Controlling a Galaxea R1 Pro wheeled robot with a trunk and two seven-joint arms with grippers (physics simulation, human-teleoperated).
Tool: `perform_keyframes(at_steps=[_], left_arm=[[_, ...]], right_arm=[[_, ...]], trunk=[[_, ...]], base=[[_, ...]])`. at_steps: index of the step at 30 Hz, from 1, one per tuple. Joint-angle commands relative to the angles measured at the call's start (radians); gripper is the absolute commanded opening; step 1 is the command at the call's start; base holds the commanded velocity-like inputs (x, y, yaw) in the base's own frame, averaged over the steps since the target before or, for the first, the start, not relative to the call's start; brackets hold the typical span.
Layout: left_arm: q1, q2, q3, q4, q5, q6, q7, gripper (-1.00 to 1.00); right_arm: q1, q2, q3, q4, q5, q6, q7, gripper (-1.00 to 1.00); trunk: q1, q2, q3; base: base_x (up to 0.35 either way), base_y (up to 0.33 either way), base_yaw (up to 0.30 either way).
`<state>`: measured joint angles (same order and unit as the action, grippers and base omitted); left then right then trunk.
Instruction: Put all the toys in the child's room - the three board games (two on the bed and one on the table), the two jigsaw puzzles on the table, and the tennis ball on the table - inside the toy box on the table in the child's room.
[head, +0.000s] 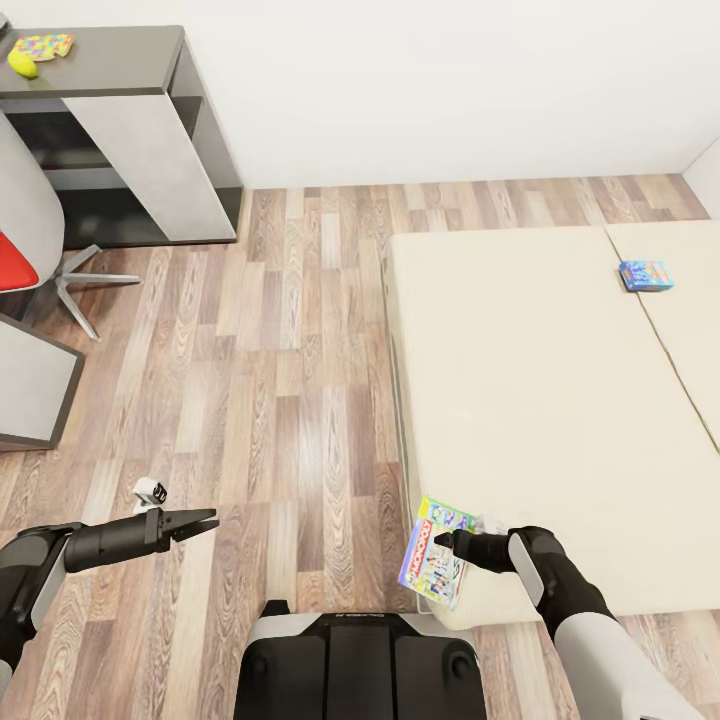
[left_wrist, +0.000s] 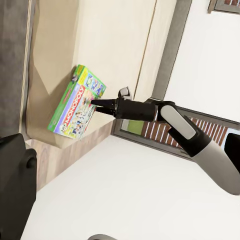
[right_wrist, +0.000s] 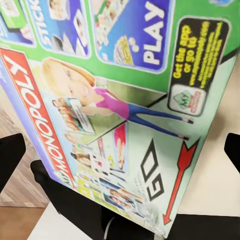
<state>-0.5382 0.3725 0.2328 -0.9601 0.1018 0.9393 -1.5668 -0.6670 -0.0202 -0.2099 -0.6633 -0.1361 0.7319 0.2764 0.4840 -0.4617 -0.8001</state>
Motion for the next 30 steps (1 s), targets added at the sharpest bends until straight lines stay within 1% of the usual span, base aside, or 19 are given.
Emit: perform_keyframes(at_steps=[1, 30], left_arm=[[0.000, 0.000, -0.001, 0.000, -0.001, 0.010, -0.004, 1.00], [0.000, 0.000, 0.000, 0.000, -0.001, 0.010, -0.004, 1.00]], right_arm=[[0.000, 0.000, -0.003, -0.001, -0.005, 0.006, 0.000, 1.00], [0.001, 0.000, -0.003, -0.004, -0.005, 0.003, 0.001, 1.00]], trunk=[[0.000, -0.001, -0.001], [0.000, -0.001, -0.001]], base=[[0.000, 0.000, 0.000], [0.000, 0.000, 0.000]])
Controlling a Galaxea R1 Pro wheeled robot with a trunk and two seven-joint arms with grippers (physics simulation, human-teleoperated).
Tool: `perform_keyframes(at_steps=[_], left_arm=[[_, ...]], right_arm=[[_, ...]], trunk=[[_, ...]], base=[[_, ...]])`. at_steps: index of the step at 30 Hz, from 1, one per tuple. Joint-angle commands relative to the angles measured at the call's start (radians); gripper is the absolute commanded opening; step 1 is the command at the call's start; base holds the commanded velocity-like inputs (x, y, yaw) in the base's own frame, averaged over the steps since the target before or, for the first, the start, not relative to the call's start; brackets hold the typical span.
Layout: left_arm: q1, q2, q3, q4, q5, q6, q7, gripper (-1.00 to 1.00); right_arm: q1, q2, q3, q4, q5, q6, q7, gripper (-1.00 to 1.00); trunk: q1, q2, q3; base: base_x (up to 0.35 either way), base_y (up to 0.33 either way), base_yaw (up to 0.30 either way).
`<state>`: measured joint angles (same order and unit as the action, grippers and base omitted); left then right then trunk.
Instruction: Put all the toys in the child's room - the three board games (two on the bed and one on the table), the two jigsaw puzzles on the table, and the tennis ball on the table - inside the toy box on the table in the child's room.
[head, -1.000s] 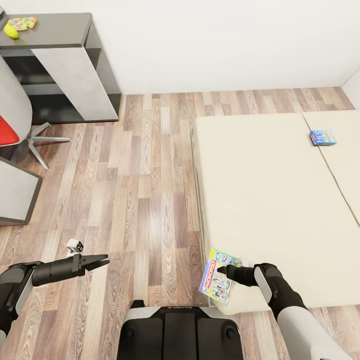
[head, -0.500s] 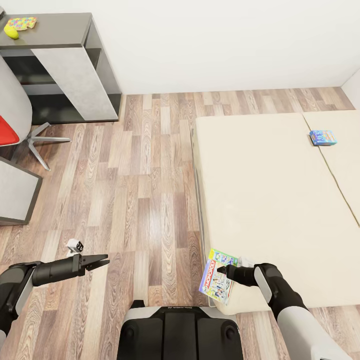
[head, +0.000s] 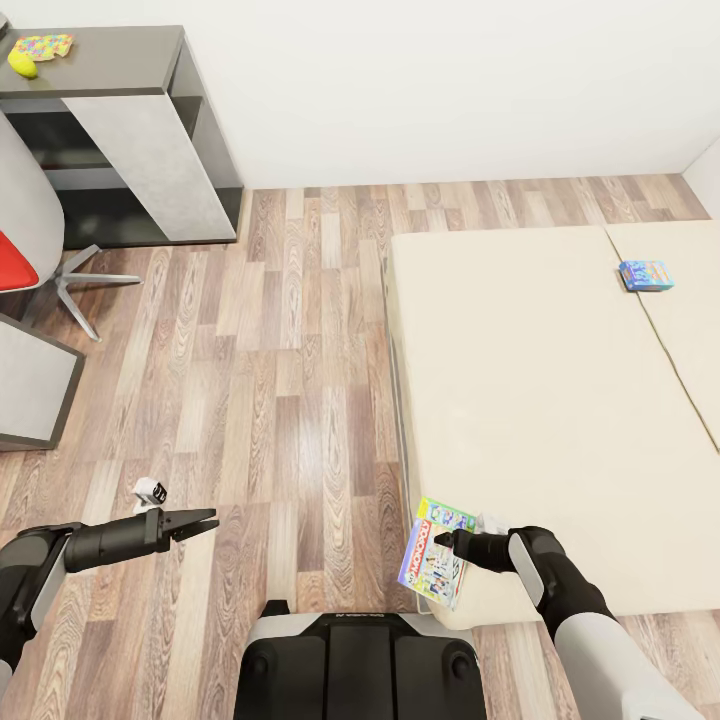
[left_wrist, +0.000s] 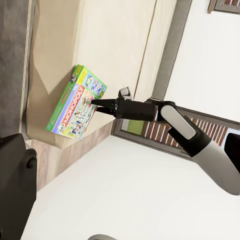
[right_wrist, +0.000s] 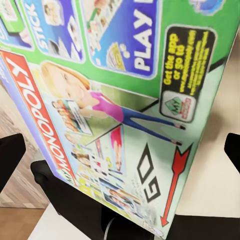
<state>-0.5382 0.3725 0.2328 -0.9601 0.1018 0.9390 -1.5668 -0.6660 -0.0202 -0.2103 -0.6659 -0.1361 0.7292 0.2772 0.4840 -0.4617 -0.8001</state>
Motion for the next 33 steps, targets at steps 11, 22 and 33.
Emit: perform_keyframes(at_steps=[11, 22, 33], left_arm=[[0.000, 0.000, 0.000, 0.000, -0.001, 0.011, -0.004, 1.00], [0.000, 0.000, 0.000, 0.000, -0.001, 0.011, -0.004, 1.00], [0.000, 0.000, 0.000, 0.000, -0.001, 0.011, -0.004, 1.00]], right_arm=[[0.000, 0.000, -0.002, -0.001, -0.005, 0.006, 0.000, 1.00], [0.000, 0.000, -0.002, -0.001, -0.005, 0.006, 0.000, 1.00], [0.000, 0.000, -0.002, -0.001, -0.005, 0.006, 0.000, 1.00]], trunk=[[0.000, -0.001, -0.001], [0.000, -0.001, -0.001], [0.000, -0.001, 0.000]], base=[[0.000, 0.000, 0.000], [0.000, 0.000, 0.000], [0.000, 0.000, 0.000]])
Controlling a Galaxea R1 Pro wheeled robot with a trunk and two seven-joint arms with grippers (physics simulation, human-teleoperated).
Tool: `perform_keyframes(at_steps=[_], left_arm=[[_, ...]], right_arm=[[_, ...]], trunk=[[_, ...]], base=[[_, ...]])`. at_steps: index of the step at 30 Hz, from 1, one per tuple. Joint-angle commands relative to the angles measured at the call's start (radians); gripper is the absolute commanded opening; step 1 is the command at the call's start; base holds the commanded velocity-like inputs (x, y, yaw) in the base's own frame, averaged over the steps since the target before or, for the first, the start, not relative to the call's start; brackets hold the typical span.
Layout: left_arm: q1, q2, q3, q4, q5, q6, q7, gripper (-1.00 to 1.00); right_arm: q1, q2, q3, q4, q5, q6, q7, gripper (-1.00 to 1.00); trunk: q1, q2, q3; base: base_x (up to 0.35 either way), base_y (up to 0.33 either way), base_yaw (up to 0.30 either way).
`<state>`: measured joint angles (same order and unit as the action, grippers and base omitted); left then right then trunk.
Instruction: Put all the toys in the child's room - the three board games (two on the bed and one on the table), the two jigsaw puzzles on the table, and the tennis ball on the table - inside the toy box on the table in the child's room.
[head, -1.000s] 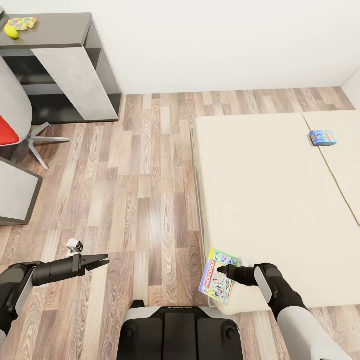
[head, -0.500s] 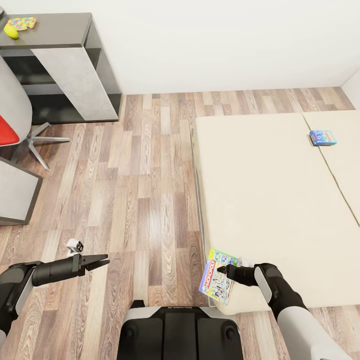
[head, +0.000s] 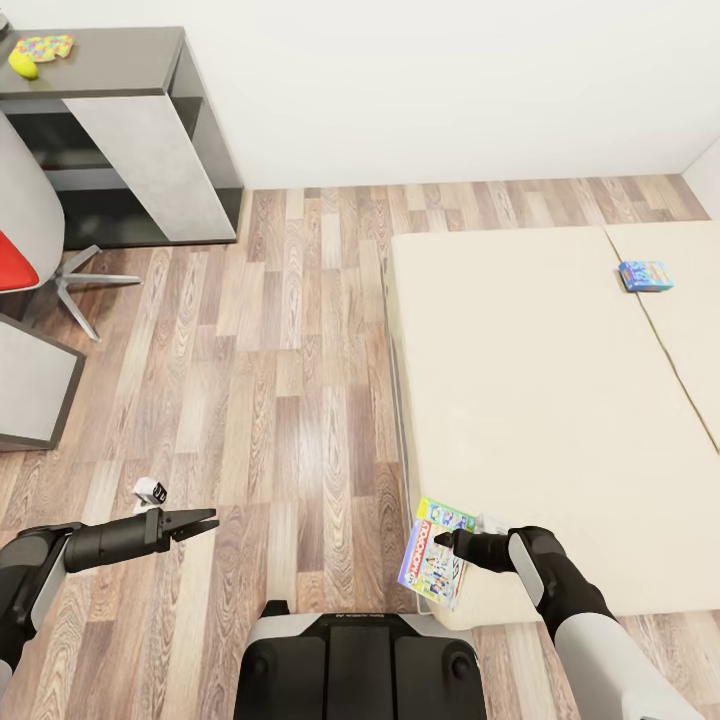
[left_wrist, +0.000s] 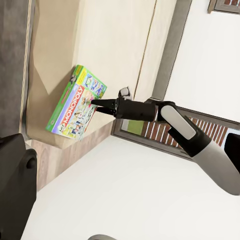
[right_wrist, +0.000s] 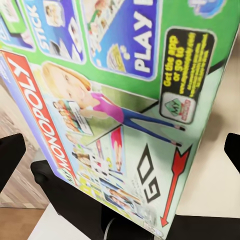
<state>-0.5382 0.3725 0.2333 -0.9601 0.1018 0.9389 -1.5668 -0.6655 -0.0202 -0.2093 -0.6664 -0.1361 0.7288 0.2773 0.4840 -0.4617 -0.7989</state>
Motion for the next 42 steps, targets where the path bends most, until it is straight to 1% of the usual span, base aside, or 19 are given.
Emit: perform_keyframes(at_steps=[1, 42], left_arm=[[0.000, 0.000, 0.000, 0.000, -0.001, 0.011, -0.004, 1.00], [0.000, 0.000, 0.000, 0.000, -0.001, 0.011, -0.004, 1.00]], right_arm=[[0.000, 0.000, -0.003, -0.001, -0.005, 0.006, 0.000, 1.00], [0.000, 0.000, -0.002, -0.005, -0.003, 0.006, 0.002, 1.00]], trunk=[[0.000, -0.001, 0.000], [0.000, -0.001, 0.064]], base=[[0.000, 0.000, 0.000], [0.000, 0.000, 0.000]])
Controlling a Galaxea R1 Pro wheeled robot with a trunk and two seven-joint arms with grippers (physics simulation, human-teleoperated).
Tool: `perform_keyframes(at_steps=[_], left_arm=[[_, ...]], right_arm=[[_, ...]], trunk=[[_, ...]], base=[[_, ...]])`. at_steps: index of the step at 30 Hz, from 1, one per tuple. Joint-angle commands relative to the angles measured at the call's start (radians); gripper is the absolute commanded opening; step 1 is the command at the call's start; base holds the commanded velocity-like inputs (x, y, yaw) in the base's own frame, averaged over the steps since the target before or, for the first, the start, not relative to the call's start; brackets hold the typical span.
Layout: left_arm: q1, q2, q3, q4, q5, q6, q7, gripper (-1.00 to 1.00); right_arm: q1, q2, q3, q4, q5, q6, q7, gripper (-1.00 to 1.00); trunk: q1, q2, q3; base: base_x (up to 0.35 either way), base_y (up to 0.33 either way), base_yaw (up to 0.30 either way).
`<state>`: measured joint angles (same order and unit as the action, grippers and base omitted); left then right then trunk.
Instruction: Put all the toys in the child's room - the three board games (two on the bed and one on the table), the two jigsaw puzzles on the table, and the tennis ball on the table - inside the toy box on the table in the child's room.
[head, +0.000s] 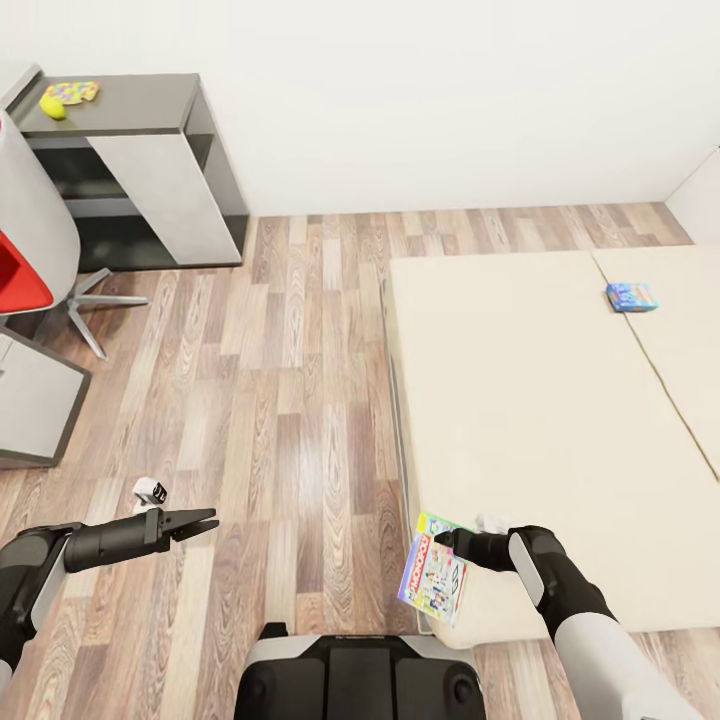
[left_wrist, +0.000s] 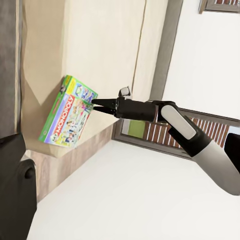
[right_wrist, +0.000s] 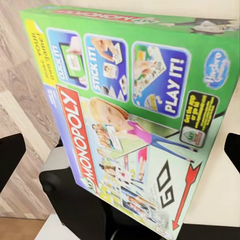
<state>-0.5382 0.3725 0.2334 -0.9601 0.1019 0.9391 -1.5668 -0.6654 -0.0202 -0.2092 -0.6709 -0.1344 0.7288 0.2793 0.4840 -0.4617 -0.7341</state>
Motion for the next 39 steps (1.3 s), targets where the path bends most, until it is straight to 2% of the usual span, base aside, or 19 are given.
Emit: perform_keyframes(at_steps=[1, 30, 39], left_arm=[[0.000, 0.000, 0.000, 0.000, -0.001, 0.011, -0.004, 1.00], [0.000, 0.000, 0.000, 0.000, -0.001, 0.010, -0.004, 1.00], [0.000, 0.000, 0.000, 0.000, -0.001, 0.010, -0.004, 1.00]], right_arm=[[0.000, 0.000, -0.003, -0.001, -0.005, 0.006, 0.000, 1.00], [0.000, 0.000, -0.003, -0.001, -0.006, 0.006, -0.002, 1.00], [-0.001, 0.000, -0.003, -0.001, -0.007, 0.006, -0.001, 1.00]], trunk=[[0.001, -0.001, 0.001], [0.001, -0.001, 0.048], [0.001, -0.001, 0.051]], base=[[0.000, 0.000, 0.000], [0.000, 0.000, 0.000], [0.000, 0.000, 0.000]])
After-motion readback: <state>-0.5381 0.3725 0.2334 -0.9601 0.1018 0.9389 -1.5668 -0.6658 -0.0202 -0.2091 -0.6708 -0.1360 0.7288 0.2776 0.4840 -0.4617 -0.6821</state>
